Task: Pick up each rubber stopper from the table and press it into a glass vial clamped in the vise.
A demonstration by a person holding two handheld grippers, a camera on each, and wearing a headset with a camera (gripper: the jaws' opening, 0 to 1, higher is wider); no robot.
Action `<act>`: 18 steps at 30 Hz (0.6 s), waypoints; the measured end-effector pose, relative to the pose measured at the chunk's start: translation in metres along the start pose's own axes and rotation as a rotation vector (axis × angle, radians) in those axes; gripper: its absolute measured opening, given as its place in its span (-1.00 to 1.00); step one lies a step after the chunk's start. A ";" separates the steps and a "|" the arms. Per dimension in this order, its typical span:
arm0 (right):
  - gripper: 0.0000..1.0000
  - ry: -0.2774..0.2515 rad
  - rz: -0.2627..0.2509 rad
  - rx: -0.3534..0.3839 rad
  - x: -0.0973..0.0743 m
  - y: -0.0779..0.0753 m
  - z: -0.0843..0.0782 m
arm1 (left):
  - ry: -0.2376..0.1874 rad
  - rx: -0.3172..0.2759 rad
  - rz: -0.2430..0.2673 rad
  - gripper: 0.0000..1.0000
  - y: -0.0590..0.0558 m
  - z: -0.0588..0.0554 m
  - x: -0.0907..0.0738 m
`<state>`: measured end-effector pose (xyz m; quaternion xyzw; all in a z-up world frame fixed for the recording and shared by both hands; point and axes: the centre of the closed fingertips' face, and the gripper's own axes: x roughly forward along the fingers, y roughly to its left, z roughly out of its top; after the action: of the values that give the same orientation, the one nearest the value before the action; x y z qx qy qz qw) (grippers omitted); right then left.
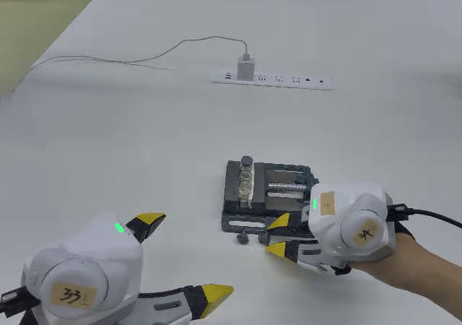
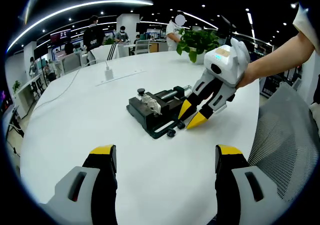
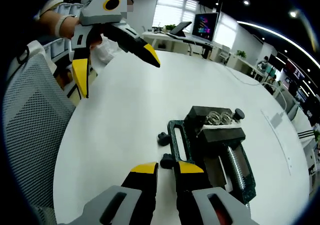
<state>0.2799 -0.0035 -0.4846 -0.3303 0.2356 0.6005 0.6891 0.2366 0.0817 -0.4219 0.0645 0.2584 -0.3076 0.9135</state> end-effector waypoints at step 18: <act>-0.85 0.000 -0.020 -0.021 0.003 -0.001 0.002 | 0.000 -0.002 -0.003 0.58 0.000 -0.001 0.001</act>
<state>0.2817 -0.0001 -0.4849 -0.3400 0.2260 0.5960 0.6915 0.2367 0.0814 -0.4237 0.0633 0.2587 -0.3086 0.9132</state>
